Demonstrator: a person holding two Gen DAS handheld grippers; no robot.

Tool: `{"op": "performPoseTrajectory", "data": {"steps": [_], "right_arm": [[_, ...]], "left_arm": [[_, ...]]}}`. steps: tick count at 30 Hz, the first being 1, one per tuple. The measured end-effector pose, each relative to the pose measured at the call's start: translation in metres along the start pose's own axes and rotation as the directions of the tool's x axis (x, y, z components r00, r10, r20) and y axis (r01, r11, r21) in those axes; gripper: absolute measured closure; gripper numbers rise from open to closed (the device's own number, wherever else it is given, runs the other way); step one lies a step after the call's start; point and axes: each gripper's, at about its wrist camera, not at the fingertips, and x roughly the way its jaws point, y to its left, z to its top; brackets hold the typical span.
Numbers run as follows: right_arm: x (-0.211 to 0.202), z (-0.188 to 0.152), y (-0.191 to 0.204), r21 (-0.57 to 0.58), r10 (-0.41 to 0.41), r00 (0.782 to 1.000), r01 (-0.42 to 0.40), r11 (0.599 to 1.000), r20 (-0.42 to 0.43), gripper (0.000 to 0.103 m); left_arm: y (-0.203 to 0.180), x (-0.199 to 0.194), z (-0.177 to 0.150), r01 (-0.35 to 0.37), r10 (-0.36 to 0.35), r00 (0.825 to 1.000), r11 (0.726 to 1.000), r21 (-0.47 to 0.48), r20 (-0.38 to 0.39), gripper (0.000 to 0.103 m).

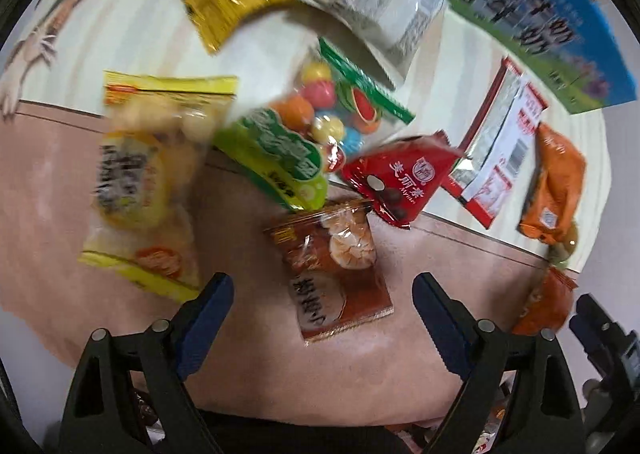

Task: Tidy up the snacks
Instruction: 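Grasp the brown biscuit packet with the left tool while the right tool grasps the orange chip bag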

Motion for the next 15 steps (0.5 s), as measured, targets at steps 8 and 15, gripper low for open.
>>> {"op": "performPoseTrajectory", "data": {"steps": [8,15], "right_arm": [[0.043,-0.014,-0.018,0.014,-0.005,0.999,0.005,1.0,-0.043,0.043],[0.046,-0.04,0.005,-0.138,0.018,0.995,-0.031,0.99,-0.096,0.049]], "left_arm": [[-0.01,0.033,0.003,-0.031,0.031,0.999,0.999,-0.013,-0.026,0.043],[-0.045,0.033,-0.028,-0.168,0.167,0.986,0.949,0.267,0.027,0.046]]}}
